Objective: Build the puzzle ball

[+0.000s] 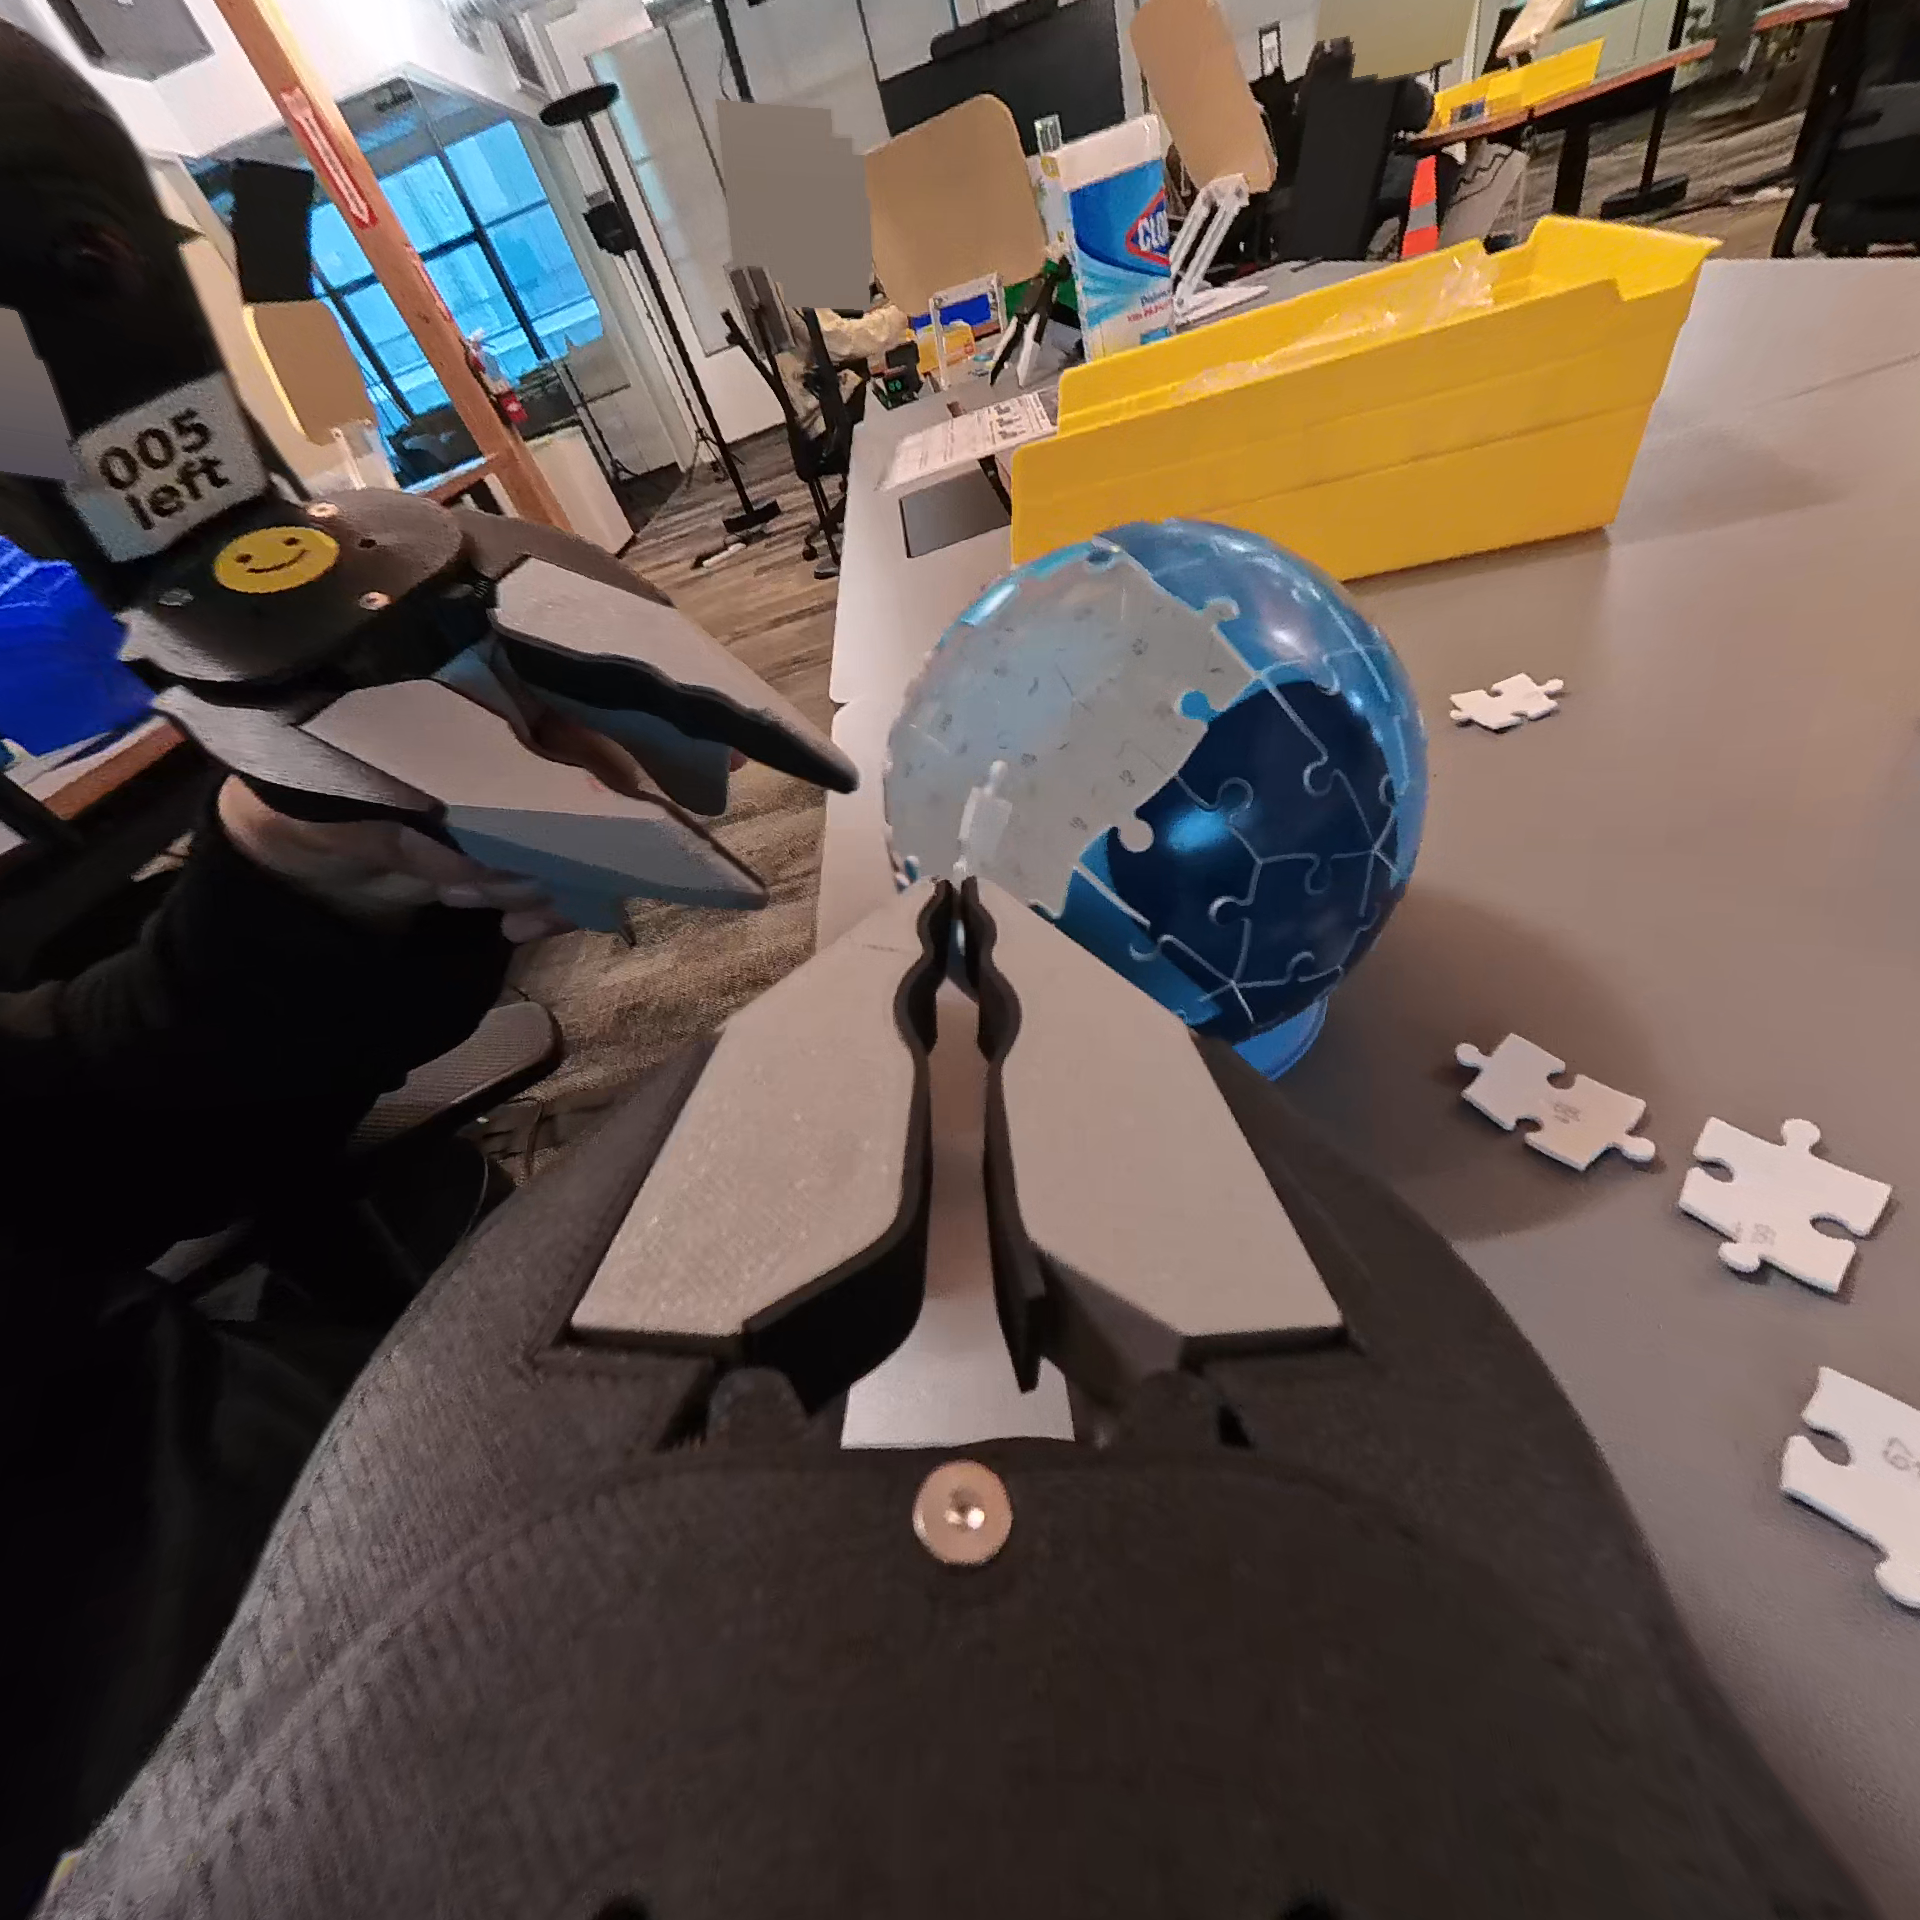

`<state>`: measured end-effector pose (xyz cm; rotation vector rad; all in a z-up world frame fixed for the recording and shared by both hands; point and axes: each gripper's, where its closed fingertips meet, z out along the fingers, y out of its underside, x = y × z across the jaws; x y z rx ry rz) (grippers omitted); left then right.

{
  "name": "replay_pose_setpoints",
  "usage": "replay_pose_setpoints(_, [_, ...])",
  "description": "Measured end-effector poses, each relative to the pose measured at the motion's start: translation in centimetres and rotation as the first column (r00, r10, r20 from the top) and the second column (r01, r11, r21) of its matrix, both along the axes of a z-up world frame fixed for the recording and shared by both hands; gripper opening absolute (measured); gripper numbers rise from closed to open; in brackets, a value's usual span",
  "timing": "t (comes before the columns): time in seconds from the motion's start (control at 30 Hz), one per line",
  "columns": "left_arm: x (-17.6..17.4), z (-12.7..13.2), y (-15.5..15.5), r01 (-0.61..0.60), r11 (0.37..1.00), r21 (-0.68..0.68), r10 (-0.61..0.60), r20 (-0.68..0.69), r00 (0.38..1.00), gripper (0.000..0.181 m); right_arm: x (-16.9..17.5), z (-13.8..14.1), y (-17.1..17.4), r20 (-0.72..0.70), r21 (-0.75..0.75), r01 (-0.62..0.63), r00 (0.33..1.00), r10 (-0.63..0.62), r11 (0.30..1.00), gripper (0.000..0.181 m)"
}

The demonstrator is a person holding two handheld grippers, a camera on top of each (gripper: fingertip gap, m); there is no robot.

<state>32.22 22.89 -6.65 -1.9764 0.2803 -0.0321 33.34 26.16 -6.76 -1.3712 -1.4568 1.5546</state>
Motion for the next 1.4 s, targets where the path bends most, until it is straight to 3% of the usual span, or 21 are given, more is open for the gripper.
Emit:
replay_pose_setpoints(0.17, [-0.6, 1.0, -0.2, -0.001, 1.000, 0.031, -0.001, 0.057, 0.998, 0.030, 1.5, 2.9, -1.1, -0.134, -0.004, -0.107, 0.985, 0.105, 0.994, 0.000])
replay_pose_setpoints(0.37, [1.4, 2.9, 0.7, 0.104, 0.991, 0.087, -0.117, 0.161, 0.980, 0.031, 3.2, 4.9, -2.9, -0.224, -0.010, -0.295, 0.932, 0.286, 0.955, 0.000])
replay_pose_setpoints(0.57, [3.1, 3.8, 1.3, 0.181, 0.977, 0.110, -0.201, 0.217, 0.955, 0.011, 3.8, 5.4, -2.0, -0.247, -0.043, -0.319, 0.922, 0.299, 0.947, 0.000])
replay_pose_setpoints(0.63, [3.3, 4.1, 1.2, 0.195, 0.974, 0.112, -0.218, 0.255, 0.942, 0.017, 4.0, 5.6, -1.6, -0.253, -0.071, -0.330, 0.919, 0.303, 0.941, 0.000])
replay_pose_setpoints(0.67, [3.5, 4.3, 1.1, 0.210, 0.970, 0.121, -0.236, 0.276, 0.932, 0.030, 4.1, 5.6, -1.4, -0.255, -0.079, -0.330, 0.919, 0.301, 0.940, 0.000])
replay_pose_setpoints(0.77, [4.2, 5.1, 0.8, 0.253, 0.956, 0.149, -0.291, 0.360, 0.886, 0.031, 4.4, 5.5, -1.5, -0.254, -0.093, -0.359, 0.910, 0.327, 0.929, 0.000])
replay_pose_setpoints(0.9, [4.8, 5.2, 0.8, 0.285, 0.946, 0.153, -0.323, 0.403, 0.857, 0.023, 4.6, 5.4, -2.3, -0.262, -0.095, -0.396, 0.895, 0.361, 0.913, 0.000])
replay_pose_setpoints(0.97, [5.0, 5.4, 0.9, 0.295, 0.942, 0.161, -0.336, 0.410, 0.848, 0.007, 4.4, 5.0, -2.5, -0.253, -0.078, -0.400, 0.894, 0.370, 0.913, 0.000])
replay_pose_setpoints(1.1, [4.8, 4.7, 1.4, 0.317, 0.946, 0.070, -0.318, 0.396, 0.861, 0.000, 3.7, 4.2, -1.4, -0.187, -0.036, -0.383, 0.910, 0.370, 0.923, 0.000])
replay_pose_setpoints(1.23, [2.6, 2.6, 3.3, 0.202, 0.975, -0.092, -0.176, 0.236, 0.956, 0.000, 2.2, 3.4, 2.5, -0.143, 0.206, -0.238, 0.952, 0.270, 0.949, 0.002])
replay_pose_setpoints(1.4, [2.2, 1.2, 3.6, 0.172, 0.961, -0.215, -0.134, 0.182, 0.974, 0.000, 0.5, 2.6, 5.5, -0.110, 0.364, -0.177, 0.967, 0.230, 0.915, 0.006])
